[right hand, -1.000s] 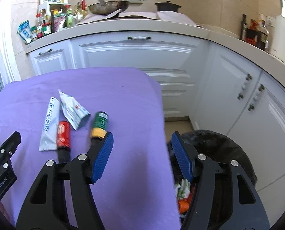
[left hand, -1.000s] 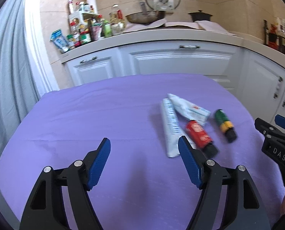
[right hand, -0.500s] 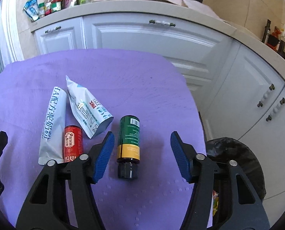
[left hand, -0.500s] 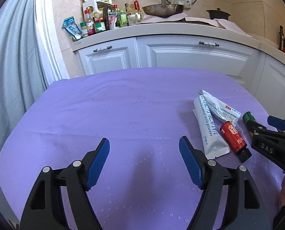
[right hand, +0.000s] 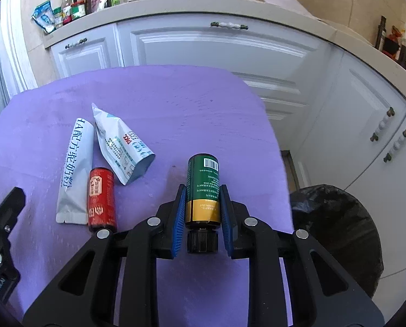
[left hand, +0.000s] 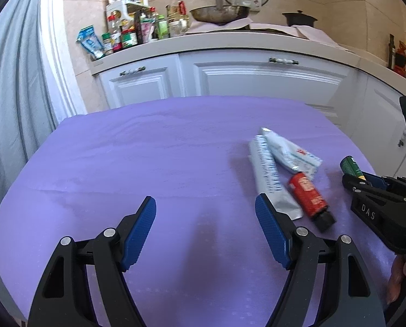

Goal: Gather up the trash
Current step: 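Grasp the green-and-yellow bottle with right while left grasps the red bottle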

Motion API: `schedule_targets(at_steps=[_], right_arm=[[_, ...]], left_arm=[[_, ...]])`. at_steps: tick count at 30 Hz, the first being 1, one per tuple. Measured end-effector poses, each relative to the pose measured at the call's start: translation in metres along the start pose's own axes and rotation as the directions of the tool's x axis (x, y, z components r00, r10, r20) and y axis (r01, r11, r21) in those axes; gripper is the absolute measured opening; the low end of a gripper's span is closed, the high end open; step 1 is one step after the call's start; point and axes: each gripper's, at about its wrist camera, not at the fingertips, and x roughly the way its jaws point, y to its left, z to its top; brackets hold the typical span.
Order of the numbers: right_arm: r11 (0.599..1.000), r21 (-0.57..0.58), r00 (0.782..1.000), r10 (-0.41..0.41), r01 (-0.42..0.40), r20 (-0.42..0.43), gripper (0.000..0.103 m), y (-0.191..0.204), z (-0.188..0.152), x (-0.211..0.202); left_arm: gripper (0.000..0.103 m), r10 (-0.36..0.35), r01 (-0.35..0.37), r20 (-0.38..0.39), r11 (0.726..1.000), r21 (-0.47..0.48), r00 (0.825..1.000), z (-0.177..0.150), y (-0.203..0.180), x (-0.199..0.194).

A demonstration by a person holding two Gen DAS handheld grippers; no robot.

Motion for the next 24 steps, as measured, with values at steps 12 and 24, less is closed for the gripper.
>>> schedule_targets(at_steps=[12,24], right_arm=[[0.996,0.049,0.994,-0.08,0.076,0.072,0.023,-0.054,-0.019,-0.037],[0.991,0.107,0.994,-0.089,0.082,0.057,0.023,-0.091,-0.039,-0.039]], left_arm=[[0.073,-0.065,0.064,0.015,0.996,0.063,0.998,0.009,-0.054,-0.009],[0.034,-0.074,0.085,-0.091,0.988,0.129,0.993,-0.002,-0.089,0.018]])
